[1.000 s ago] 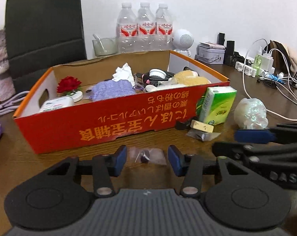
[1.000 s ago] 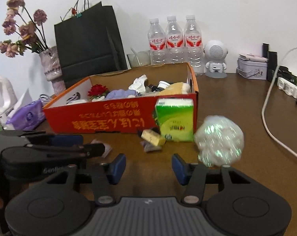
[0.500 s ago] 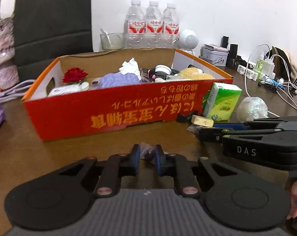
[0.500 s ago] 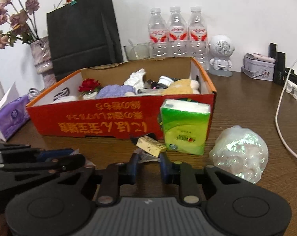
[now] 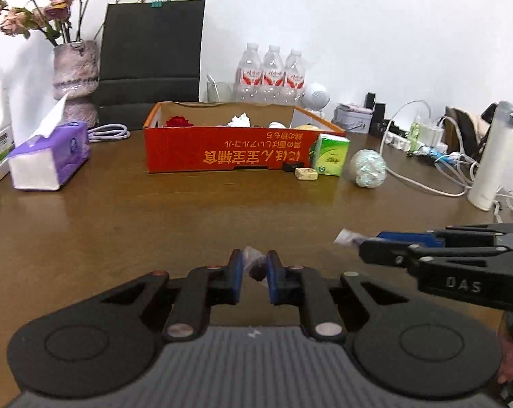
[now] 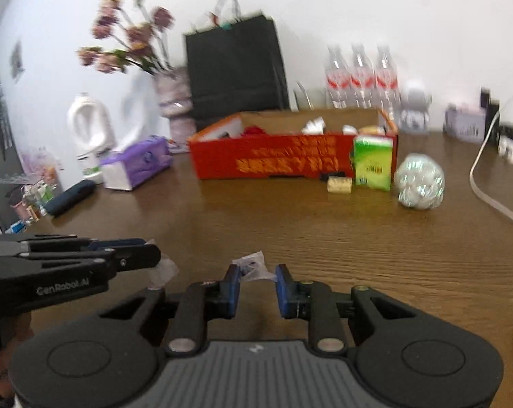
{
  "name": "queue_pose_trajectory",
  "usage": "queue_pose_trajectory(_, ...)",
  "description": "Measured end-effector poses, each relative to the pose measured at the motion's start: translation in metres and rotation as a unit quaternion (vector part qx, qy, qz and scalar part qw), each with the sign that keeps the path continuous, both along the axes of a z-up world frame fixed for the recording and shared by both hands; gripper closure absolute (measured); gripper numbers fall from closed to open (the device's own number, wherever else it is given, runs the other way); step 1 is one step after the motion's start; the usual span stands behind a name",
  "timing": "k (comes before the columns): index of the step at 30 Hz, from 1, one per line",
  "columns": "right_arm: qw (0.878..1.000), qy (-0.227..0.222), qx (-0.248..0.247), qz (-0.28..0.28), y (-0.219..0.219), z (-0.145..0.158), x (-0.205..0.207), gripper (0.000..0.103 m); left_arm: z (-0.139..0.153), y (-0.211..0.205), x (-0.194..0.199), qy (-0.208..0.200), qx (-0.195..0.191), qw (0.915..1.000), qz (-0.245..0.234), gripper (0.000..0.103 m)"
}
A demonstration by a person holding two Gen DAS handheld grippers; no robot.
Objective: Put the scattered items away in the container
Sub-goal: 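Grasp a small wrapped item with the left tool while the right tool grasps another, then lower both small items into the box and open both tools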
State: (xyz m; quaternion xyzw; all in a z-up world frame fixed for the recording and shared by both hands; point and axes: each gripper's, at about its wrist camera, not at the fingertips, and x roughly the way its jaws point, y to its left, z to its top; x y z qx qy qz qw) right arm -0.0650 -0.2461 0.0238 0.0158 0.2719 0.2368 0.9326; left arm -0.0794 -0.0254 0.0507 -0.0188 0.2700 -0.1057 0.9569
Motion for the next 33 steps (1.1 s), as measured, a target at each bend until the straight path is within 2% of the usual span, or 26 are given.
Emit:
queue_pose_trajectory(5, 0.998, -0.058, 0.026, -0.003, -0.003, 0.017, -0.043, 0.082, 0.018, 0.012, -0.030, -0.035, 0.004, 0.9985, 0.042, 0.088)
queue_pose_trajectory(8, 0.996, -0.083, 0.040, 0.008, -0.004, 0.024, -0.063, 0.082, 0.024, 0.006, -0.045, -0.046, 0.030, 0.9970, 0.055, 0.088)
queue_pose_trajectory(11, 0.995, -0.087, 0.054, 0.015, -0.006, 0.027, -0.075, 0.081, 0.021, 0.003, -0.054, -0.046, 0.045, 0.9956, 0.068, 0.088)
queue_pose_trajectory(15, 0.995, -0.083, 0.054, 0.018, -0.006, 0.026, -0.074, 0.081, 0.021, 0.010, -0.055, -0.048, 0.032, 0.9953, 0.077, 0.087)
queue_pose_trajectory(18, 0.995, -0.081, 0.056, 0.016, -0.008, 0.029, -0.061, 0.081, 0.028, 0.018, -0.042, -0.054, 0.020, 0.9959, 0.071, 0.087)
queue_pose_trajectory(22, 0.994, -0.080, 0.072, -0.008, -0.012, 0.044, -0.023, 0.081, 0.046, 0.024, 0.012, -0.052, -0.011, 0.9977, 0.041, 0.088)
queue_pose_trajectory(26, 0.992, -0.088, 0.083, -0.024, -0.014, 0.072, 0.037, 0.081, 0.072, 0.028, 0.100, -0.053, -0.023, 0.9981, 0.022, 0.088)
queue_pose_trajectory(30, 0.993, -0.083, 0.076, -0.035, -0.005, 0.101, 0.118, 0.081, 0.088, 0.021, 0.205, -0.037, -0.008, 0.9992, 0.014, 0.087)
queue_pose_trajectory(33, 0.996, -0.049, 0.062, -0.032, 0.011, 0.108, 0.193, 0.081, 0.079, 0.009, 0.284, -0.004, 0.026, 0.9996, 0.013, 0.087)
